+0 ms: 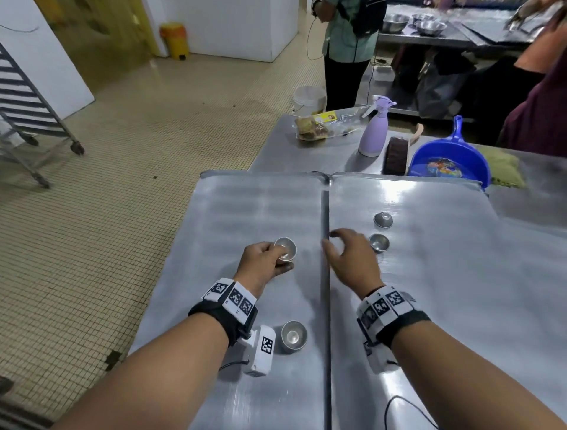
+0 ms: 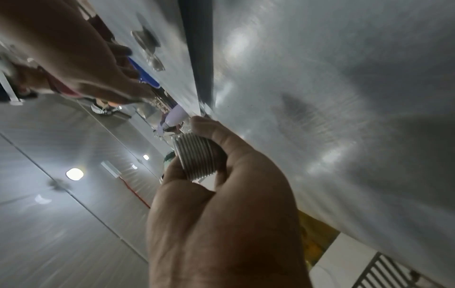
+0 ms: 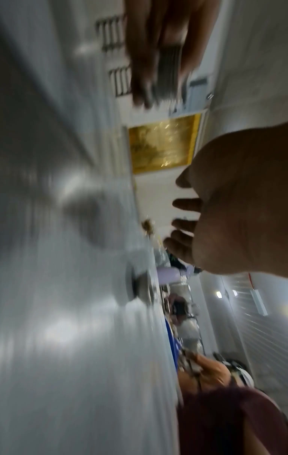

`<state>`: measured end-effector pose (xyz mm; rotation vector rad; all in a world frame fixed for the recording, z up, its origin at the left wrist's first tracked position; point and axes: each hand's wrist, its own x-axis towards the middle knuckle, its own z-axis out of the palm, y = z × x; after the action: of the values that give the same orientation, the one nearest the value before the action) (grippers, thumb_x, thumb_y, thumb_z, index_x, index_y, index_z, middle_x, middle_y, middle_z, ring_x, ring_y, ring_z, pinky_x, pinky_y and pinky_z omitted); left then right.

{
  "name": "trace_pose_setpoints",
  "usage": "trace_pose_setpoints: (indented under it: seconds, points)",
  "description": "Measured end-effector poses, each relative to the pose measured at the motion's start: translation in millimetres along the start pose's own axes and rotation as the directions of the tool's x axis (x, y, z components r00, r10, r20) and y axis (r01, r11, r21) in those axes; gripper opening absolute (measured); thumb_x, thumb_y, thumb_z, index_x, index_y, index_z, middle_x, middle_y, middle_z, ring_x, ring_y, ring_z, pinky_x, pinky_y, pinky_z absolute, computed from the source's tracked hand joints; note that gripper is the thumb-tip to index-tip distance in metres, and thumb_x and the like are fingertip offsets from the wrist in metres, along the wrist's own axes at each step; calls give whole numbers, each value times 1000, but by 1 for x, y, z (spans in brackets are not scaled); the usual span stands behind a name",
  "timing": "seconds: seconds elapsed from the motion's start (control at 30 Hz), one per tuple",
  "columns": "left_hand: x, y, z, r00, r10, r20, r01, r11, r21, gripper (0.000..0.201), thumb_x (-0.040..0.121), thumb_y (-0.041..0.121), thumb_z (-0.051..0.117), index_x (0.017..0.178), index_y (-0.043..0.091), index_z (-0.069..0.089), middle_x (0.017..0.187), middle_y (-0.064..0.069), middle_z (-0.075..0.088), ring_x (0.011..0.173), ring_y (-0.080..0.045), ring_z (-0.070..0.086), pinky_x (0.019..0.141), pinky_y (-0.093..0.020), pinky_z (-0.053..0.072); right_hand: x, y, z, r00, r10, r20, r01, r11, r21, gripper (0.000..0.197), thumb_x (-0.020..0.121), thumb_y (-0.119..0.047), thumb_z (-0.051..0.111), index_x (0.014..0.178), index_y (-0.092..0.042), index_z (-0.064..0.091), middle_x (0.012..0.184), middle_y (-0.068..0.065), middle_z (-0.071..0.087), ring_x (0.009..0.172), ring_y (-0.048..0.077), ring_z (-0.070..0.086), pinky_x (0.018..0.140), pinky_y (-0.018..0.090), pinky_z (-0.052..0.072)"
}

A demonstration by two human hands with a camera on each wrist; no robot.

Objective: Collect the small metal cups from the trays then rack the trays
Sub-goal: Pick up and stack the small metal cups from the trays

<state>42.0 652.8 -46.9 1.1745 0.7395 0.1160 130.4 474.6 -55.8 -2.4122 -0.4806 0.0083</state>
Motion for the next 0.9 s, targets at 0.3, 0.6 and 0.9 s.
trace_pose_setpoints:
  seconds: [0.3,0.6,0.9]
  points:
    - [0,-8,-3,997,73,19,-76,968,238,8,90,-1,62,92,2,69,91,-14,65,74,-26,69,68,-31,62,24,94,-35,978,154,140,-97,932,-349,25,95,-27,52,115,-22,67,128,9,58,122,37,45,90,41,45]
    - [-1,-18,-22,999,-13,-36,25,937,348,11,89,6,61,97,10,68,92,-13,72,72,-26,75,64,-28,55,9,44,-11,973,98,208,-63,983,-172,42,88,-28,68,127,-15,59,121,12,61,111,34,58,89,39,49]
    - [-3,-6,-26,992,-120,-22,116,983,-145,19,86,10,58,94,-4,67,87,-22,67,81,-30,67,75,-40,61,-25,-52,42,949,-145,281,43,939,340,59,78,-47,79,129,-28,57,117,-11,68,107,5,62,89,25,49]
